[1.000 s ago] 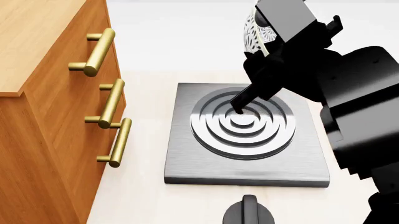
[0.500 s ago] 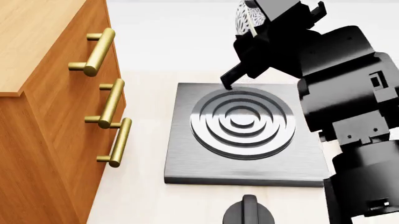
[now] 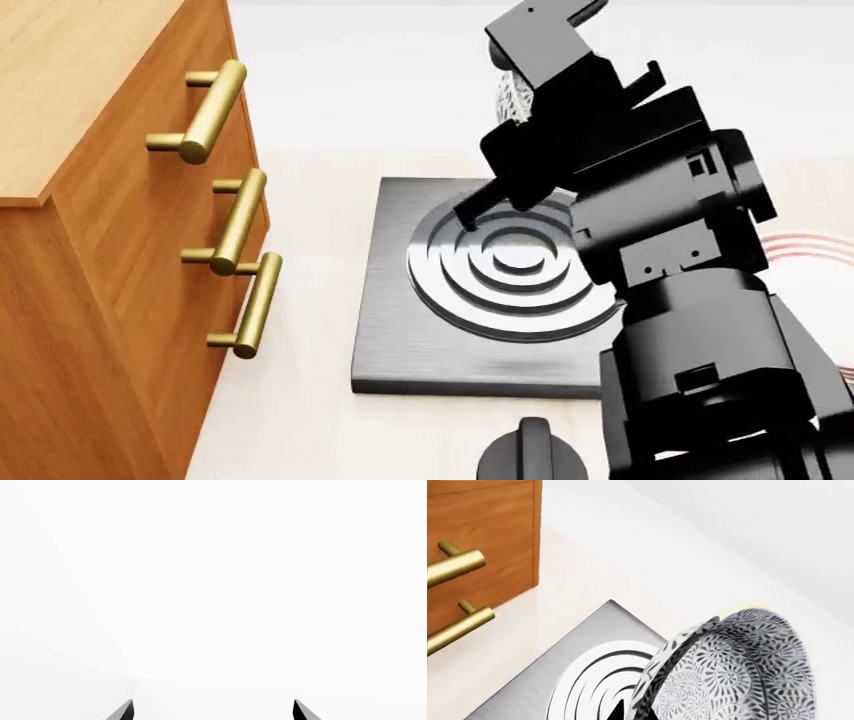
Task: Put the bowl on the stove.
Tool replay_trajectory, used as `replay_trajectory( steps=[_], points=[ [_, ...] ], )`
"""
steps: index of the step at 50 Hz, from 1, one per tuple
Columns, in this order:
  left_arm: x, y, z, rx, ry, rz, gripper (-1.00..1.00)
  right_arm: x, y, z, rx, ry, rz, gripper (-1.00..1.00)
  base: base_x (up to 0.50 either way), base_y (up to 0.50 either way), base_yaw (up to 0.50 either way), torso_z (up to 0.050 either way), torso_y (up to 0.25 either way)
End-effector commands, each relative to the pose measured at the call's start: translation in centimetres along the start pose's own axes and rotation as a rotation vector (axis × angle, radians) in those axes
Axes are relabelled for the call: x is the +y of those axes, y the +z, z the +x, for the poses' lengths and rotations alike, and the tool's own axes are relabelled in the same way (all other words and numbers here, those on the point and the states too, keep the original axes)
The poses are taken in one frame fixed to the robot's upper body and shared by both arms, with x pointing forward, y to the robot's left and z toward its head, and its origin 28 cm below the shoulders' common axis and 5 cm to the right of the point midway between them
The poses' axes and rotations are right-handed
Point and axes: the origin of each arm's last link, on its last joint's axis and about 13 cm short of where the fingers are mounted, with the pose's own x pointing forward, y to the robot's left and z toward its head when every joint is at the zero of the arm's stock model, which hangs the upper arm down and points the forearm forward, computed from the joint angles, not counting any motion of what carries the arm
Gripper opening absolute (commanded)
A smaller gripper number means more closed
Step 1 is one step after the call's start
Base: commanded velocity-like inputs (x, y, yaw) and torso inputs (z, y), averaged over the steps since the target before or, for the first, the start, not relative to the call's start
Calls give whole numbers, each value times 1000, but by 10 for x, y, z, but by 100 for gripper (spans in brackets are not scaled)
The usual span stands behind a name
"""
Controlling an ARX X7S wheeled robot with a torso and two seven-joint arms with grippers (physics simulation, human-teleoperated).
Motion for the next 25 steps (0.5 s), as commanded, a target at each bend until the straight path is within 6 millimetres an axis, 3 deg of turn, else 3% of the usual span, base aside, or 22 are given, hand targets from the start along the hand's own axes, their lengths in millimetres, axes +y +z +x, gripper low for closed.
replay_trajectory(
  steps=[1, 15, 21, 25],
  points=[
    [0, -2, -1, 7, 4, 13, 100, 5, -2, 3, 51, -23, -10, -100, 0, 0, 0, 0, 0],
    [0, -4, -2, 13, 8, 59, 100, 6, -2, 3, 44, -18, -8, -100, 0, 0, 0, 0, 0],
    [-1, -4, -2, 13, 0, 58, 100, 6, -2, 4, 42, -12, -8, -100, 0, 0, 0, 0, -232],
    [0, -3, -2, 8, 13, 47, 100, 6, -1, 3, 37, -12, -4, -100, 0, 0, 0, 0, -17]
  ],
)
